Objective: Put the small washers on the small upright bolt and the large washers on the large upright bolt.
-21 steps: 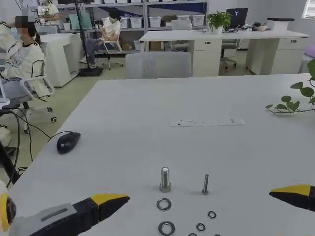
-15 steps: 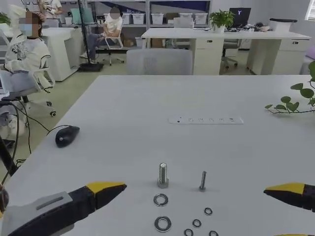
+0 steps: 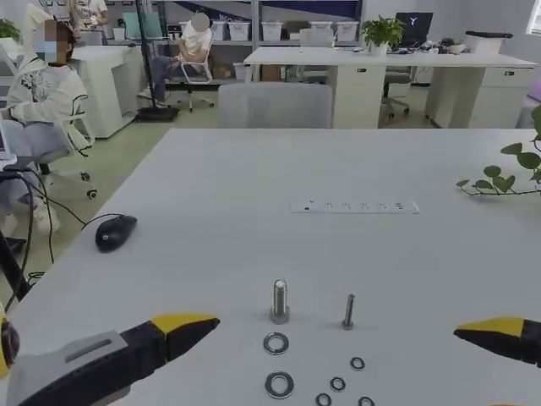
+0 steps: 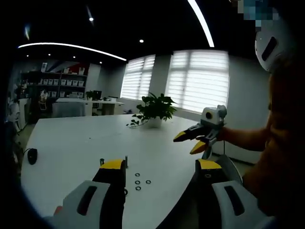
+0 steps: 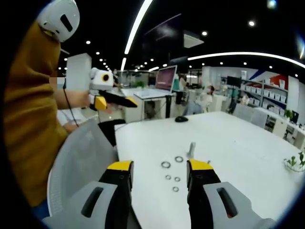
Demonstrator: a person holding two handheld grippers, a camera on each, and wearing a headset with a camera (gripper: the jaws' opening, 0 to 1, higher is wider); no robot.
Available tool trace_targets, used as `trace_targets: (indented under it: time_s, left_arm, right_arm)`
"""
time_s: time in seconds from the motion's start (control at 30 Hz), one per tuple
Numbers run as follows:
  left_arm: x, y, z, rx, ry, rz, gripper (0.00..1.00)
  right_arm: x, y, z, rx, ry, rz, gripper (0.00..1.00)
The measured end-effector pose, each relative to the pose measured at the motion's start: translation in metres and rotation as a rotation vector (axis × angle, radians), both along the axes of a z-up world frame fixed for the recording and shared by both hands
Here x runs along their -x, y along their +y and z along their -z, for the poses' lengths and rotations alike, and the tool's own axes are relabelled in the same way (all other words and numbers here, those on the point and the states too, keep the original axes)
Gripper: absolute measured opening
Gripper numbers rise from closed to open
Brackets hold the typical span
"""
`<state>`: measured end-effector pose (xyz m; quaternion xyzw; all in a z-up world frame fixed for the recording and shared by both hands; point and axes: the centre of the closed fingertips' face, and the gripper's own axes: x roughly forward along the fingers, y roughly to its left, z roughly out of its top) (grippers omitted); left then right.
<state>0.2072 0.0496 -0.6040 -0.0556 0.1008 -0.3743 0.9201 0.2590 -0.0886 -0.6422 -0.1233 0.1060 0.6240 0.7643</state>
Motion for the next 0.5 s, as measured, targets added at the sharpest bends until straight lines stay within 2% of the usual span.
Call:
trace_targets:
  time_s: [0.5]
  left_arm:
    - [-0.0006,-0.0021,0.0010,0.001,0.003,-0.008,0.58]
  right_arm:
    - [0.0001,-0.0021,0.0035,0.010,0.007,-0.006,0.46]
